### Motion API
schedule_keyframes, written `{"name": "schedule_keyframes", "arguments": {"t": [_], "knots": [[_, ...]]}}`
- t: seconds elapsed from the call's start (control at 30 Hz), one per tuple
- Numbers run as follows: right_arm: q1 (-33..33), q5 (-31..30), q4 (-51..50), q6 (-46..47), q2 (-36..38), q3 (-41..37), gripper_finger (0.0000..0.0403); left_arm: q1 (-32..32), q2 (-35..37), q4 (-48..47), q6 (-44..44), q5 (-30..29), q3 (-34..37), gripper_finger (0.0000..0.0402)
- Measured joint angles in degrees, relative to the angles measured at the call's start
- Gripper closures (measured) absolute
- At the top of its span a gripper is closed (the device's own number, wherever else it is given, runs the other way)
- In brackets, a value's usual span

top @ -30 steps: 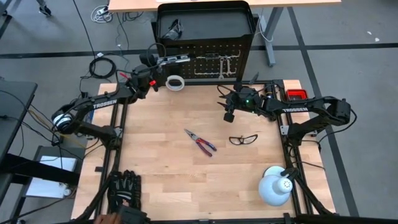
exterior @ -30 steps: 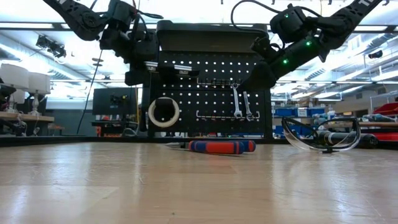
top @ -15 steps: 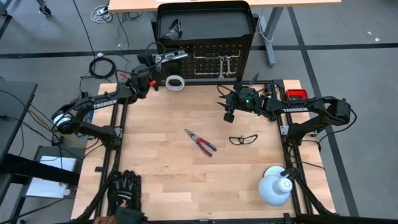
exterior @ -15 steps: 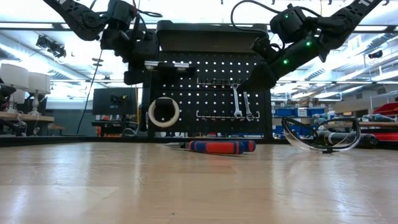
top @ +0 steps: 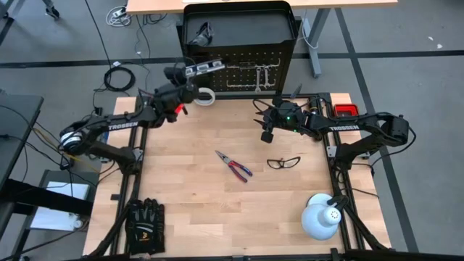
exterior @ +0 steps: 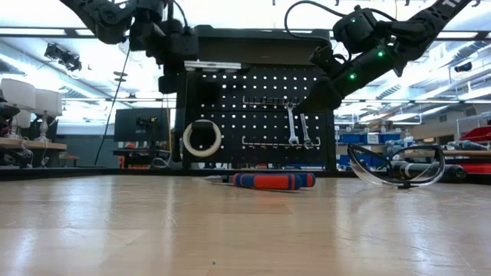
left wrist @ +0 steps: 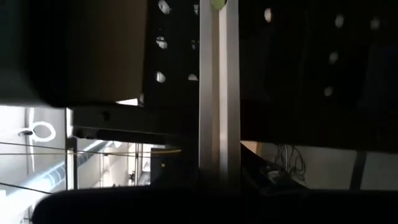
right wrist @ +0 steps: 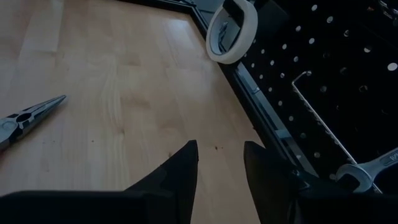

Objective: Hang tools onto peg board
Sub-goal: Remove the spirit level from the black bin of the peg board

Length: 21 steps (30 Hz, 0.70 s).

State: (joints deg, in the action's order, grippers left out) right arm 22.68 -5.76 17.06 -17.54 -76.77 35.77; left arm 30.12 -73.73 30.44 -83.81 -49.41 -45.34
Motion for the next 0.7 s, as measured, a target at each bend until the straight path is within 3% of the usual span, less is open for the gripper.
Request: {"name": "schedule_keyframes", "arguments": {"t": [0.2, 0.37, 0.57, 0.7], "knots": [[0.0, 0.0, 0.0, 0.0, 0.0, 0.0, 0.0263, -6.6, 1.4, 0.1, -0.1, -6.8, 0.0, 0.0355], [0.0, 0.0, 0.0, 0.0, 0.0, 0.0, 0.0263, -13.7, 1.5, -1.3, 1.9, -17.9, 0.0, 0.0354], [0.0, -0.1, -0.4, 0.0, 0.0, 0.0, 0.0263, -25.0, 1.5, -12.0, 17.3, -27.3, 0.0, 0.0354], [-0.2, -0.1, -0.4, 0.5, 0.0, 0.0, 0.0263, -32.1, 1.5, -24.3, 32.1, -25.8, 0.0, 0.0354]]}}
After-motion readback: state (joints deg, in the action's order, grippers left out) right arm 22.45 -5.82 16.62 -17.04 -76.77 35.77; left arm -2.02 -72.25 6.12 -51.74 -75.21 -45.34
